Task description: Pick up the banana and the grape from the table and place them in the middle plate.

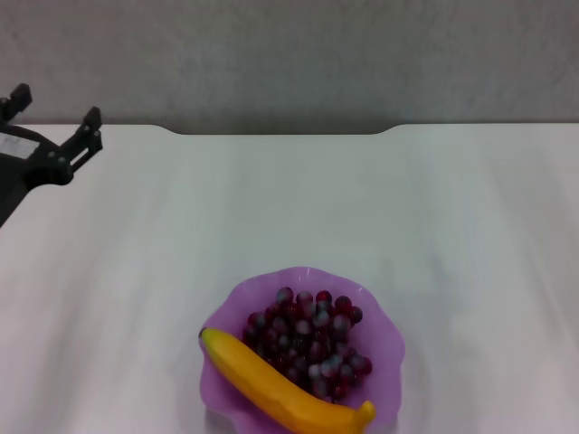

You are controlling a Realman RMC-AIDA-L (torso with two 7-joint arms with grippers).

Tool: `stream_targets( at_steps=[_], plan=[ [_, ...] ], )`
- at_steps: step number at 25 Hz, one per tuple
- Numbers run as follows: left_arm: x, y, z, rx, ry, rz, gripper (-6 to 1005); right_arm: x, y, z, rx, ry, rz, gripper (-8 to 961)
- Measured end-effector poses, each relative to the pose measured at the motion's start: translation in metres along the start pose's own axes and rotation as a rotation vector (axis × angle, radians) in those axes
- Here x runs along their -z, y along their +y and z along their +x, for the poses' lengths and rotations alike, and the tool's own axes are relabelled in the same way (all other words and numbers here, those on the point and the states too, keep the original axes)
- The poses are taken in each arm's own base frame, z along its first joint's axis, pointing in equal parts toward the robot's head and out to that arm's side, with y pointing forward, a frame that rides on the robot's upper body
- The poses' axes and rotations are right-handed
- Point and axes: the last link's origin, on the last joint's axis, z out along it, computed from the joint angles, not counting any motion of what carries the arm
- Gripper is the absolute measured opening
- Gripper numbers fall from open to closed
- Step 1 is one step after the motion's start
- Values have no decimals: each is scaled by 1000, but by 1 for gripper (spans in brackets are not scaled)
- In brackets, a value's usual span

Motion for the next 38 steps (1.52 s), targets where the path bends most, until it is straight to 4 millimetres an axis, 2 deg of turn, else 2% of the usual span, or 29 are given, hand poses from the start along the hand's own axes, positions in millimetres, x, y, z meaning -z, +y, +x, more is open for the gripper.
stream_targets(
  at_steps=[4,7,13,16,24,30,38],
  plan=[
    [0,6,-1,25,-2,-19,877,13,-20,7,-13,-64,80,703],
    [0,10,0,50,-1,-31,877,22,-28,12,-9,-118,119,893],
    [1,18,4,92,15,-83,877,37,-24,25,18,-252,150,897],
    [0,25,7,111,26,-139,877,38,-22,28,20,-263,148,895],
    [0,27,8,107,16,-175,877,36,-17,28,7,-264,130,889],
    [-1,31,16,73,13,-218,877,35,-14,29,5,-258,122,886],
    [-6,45,32,-71,26,-301,877,35,-11,27,4,-266,115,885]
  ],
)
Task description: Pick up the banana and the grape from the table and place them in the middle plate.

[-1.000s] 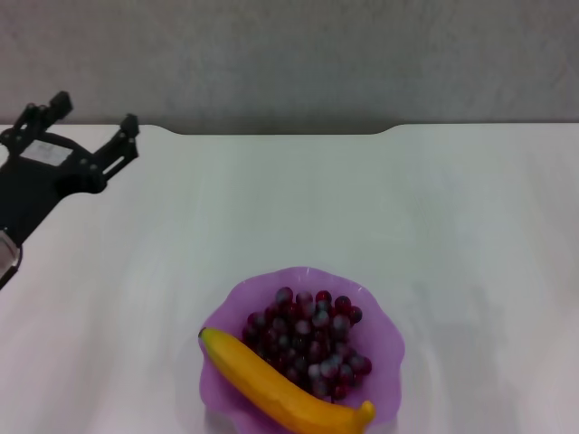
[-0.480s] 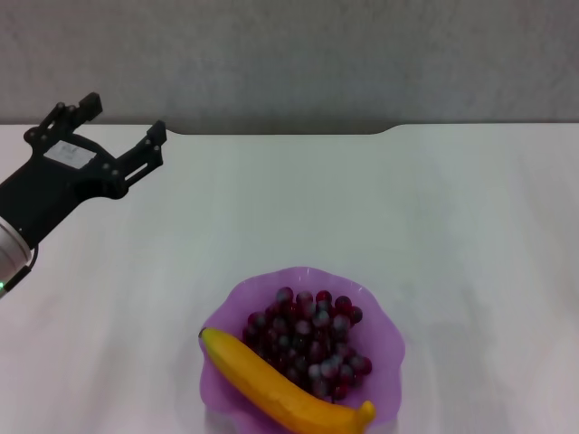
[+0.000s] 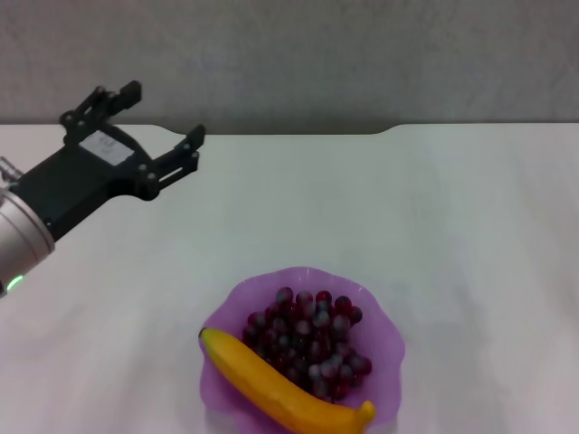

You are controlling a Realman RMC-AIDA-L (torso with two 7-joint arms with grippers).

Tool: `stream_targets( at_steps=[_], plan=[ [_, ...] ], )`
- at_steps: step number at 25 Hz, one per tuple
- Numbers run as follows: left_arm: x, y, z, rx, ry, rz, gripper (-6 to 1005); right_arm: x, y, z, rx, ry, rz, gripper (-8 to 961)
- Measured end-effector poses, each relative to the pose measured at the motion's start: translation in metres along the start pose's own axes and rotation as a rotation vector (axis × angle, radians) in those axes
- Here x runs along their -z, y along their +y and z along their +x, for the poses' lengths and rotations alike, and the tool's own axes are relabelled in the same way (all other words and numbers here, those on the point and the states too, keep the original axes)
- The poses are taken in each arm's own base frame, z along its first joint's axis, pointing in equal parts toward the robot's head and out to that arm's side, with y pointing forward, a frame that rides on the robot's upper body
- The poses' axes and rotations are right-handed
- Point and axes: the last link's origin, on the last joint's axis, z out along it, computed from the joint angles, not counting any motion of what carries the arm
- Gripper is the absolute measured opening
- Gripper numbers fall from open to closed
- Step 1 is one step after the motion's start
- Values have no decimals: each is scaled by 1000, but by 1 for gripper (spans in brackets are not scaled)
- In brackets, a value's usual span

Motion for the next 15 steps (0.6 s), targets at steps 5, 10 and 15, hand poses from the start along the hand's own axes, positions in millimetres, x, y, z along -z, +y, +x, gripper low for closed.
stream_targets(
  at_steps=[5,10,15],
  plan=[
    [-4,8,7,-137,9,-42,877,-2,3,-1,-2,-6,-8,884],
    [-6,11,9,-175,20,-50,877,-4,5,-2,-4,-8,-16,886],
    [-7,18,11,-296,32,-71,877,-5,9,-1,-5,-6,-28,886]
  ],
)
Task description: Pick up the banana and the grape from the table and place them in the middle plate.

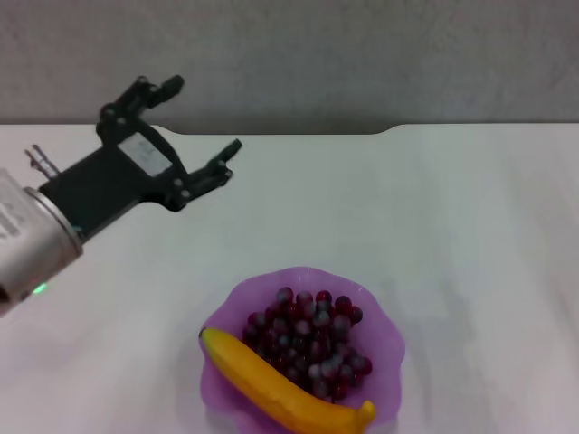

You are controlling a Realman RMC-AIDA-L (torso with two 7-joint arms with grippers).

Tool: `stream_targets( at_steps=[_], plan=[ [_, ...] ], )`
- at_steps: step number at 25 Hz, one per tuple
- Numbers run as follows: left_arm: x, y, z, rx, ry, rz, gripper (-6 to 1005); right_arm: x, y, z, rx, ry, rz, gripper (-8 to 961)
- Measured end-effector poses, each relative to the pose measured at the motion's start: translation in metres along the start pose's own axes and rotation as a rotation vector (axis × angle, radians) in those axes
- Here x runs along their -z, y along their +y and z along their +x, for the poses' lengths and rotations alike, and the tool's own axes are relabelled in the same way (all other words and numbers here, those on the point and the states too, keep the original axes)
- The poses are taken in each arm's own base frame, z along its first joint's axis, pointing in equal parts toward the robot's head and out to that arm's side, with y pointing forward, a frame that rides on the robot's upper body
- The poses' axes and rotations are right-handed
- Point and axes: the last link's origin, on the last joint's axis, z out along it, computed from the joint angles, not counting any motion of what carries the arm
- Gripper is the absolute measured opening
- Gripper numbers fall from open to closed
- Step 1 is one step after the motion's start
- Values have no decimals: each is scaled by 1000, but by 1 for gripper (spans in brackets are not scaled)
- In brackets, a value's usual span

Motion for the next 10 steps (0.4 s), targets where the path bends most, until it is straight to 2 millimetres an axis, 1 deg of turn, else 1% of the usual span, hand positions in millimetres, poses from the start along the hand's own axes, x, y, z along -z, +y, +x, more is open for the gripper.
stream_targets(
  at_steps=[3,6,10],
  plan=[
    [-2,9,6,-93,18,-23,877,-1,1,0,0,-1,-3,886],
    [-4,18,8,-149,28,-42,877,-1,1,0,-1,-1,-4,886],
    [-5,23,9,-183,32,-54,877,-1,1,0,-1,-1,-4,886]
  ],
)
